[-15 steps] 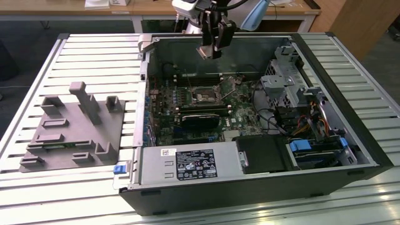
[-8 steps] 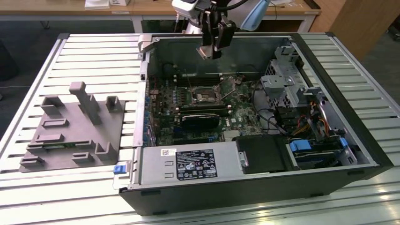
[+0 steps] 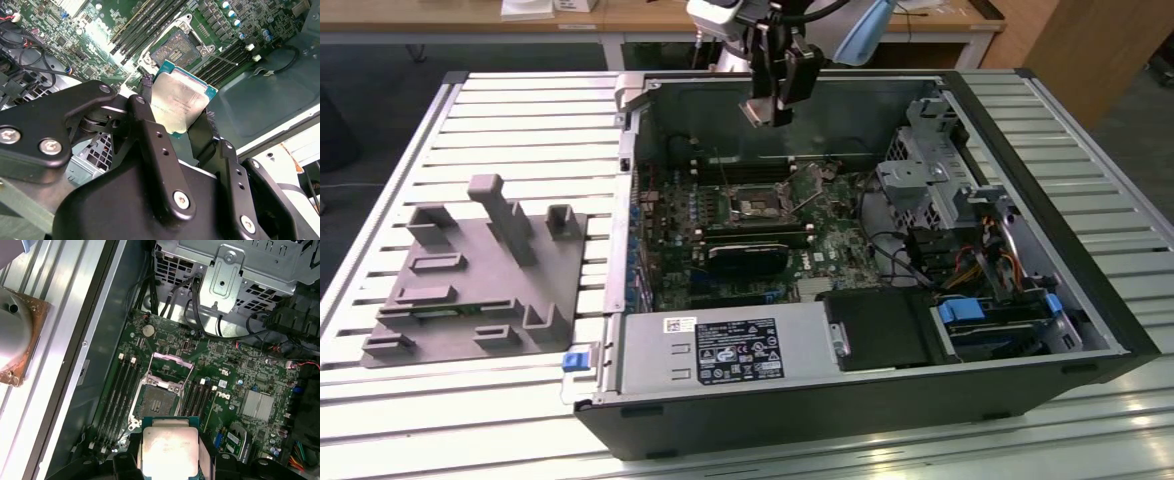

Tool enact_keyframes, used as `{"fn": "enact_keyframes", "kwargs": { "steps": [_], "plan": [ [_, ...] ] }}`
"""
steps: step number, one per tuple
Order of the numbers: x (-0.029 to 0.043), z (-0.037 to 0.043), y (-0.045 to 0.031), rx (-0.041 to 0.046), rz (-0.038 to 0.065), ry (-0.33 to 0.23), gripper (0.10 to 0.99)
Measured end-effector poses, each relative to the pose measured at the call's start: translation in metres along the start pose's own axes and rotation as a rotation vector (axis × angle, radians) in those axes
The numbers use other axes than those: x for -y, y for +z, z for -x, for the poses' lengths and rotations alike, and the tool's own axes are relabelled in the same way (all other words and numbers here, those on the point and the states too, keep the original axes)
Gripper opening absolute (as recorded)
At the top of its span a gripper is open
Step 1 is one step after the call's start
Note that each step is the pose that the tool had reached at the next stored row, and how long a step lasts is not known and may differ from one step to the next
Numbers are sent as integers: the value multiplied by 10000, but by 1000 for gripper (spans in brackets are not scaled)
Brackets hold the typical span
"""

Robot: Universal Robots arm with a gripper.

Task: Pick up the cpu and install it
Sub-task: 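Place the cpu into insertion slot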

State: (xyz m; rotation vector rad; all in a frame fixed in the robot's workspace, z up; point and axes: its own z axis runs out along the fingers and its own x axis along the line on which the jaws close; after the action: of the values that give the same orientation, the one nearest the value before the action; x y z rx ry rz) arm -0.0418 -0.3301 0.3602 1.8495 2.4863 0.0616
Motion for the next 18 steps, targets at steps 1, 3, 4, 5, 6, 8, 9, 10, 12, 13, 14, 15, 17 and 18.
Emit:
{"fn": "enact_keyframes", "kwargs": {
  "steps": [1, 3, 4, 5, 6, 8, 9, 10, 12, 13, 14, 15, 17, 18],
  "plan": [
    [0, 0, 1, 0, 0, 6, 537],
    [0, 0, 2, 1, 0, 16, 537],
    [0, 0, 3, 1, -1, 21, 537],
    [0, 0, 3, 2, -1, 26, 537],
    [0, 0, 4, 2, -1, 30, 537],
    [0, 0, 4, 3, -1, 39, 537],
    [1, 0, 6, 3, -1, 61, 537],
    [1, 0, 9, 4, -1, 84, 537],
    [1, 0, 10, 5, -1, 93, 537],
    [1, 0, 10, 5, -1, 98, 537],
    [1, 0, 11, 6, -1, 103, 537],
    [1, 0, 15, 9, -2, 155, 537],
    [1, 0, 18, 11, -2, 201, 537],
    [1, 0, 19, 11, -2, 205, 537]
  ]
}}
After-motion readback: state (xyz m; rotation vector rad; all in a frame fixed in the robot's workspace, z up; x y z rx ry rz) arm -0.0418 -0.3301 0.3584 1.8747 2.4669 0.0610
